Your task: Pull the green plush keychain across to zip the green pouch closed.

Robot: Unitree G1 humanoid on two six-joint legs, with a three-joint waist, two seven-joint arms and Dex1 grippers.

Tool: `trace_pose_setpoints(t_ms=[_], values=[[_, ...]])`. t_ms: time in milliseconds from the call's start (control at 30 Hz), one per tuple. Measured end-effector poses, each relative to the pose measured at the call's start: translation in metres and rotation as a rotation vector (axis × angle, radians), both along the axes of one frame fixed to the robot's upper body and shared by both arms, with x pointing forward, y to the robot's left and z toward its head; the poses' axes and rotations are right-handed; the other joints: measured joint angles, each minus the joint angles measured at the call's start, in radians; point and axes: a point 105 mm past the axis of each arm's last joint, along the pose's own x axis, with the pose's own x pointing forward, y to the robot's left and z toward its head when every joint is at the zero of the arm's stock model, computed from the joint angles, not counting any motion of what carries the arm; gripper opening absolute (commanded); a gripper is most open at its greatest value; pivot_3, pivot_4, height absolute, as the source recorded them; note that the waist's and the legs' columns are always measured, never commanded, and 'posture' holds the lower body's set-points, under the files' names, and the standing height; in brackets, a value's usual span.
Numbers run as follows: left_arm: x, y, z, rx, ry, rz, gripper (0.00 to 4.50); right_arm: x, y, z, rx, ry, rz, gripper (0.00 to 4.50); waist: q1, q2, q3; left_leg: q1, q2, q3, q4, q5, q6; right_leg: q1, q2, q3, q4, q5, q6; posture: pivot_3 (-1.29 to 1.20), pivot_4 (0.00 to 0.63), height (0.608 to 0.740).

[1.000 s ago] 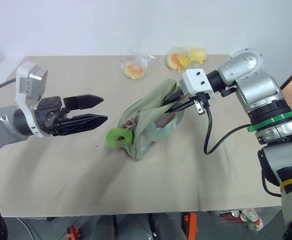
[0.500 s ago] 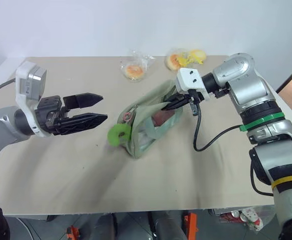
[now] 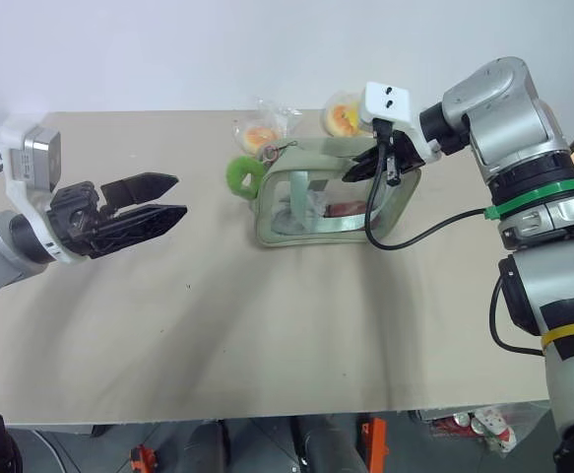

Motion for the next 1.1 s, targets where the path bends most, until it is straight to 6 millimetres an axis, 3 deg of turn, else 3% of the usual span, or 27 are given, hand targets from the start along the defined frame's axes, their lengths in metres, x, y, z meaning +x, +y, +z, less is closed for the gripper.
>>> trace_pose_setpoints(t_ms=[233, 467, 600, 867, 1100], values=[[0.000, -0.001, 0.000, -0.016, -0.011, -0.007, 4.50, -0.031, 0.045, 0.000, 0.038, 0.062, 0.099, 0.07, 0.001, 0.000, 0.000, -0.001, 0.000, -0.003, -0.003, 0.000, 0.000, -0.001, 0.000, -0.002, 0.000, -0.002, -0.002, 0.00, 0.150, 0.740], [0.000, 0.000, 0.000, -0.019, -0.013, -0.005, 4.50, -0.038, 0.048, -0.001, 0.066, 0.111, 0.094, 0.07, 0.002, 0.000, 0.000, -0.002, 0.000, -0.003, 0.000, 0.000, 0.000, -0.001, 0.000, -0.002, 0.000, -0.002, 0.001, 0.00, 0.150, 0.740], [0.001, 0.002, -0.001, -0.026, -0.006, 0.014, 4.50, -0.044, 0.053, -0.012, 0.081, 0.158, 0.111, 0.07, 0.001, 0.000, 0.000, -0.001, 0.000, -0.003, 0.000, 0.000, 0.000, -0.001, 0.000, -0.003, 0.000, -0.002, 0.000, 0.00, 0.150, 0.740], [0.001, 0.003, 0.001, -0.037, -0.008, 0.022, 4.50, -0.049, 0.080, -0.028, 0.162, 0.238, 0.103, 0.07, -0.003, 0.000, 0.000, -0.001, 0.002, -0.003, 0.000, 0.000, 0.000, -0.001, 0.002, -0.003, 0.001, -0.001, 0.000, 0.00, 0.150, 0.740], [0.002, 0.002, 0.001, -0.051, -0.006, 0.025, 4.50, -0.036, 0.089, -0.028, 0.306, 0.271, 0.013, 2.30, -0.005, -0.001, -0.001, -0.001, 0.003, -0.003, 0.001, 0.000, 0.000, 0.000, 0.003, -0.003, 0.000, 0.001, -0.001, 0.00, 0.150, 0.740]])
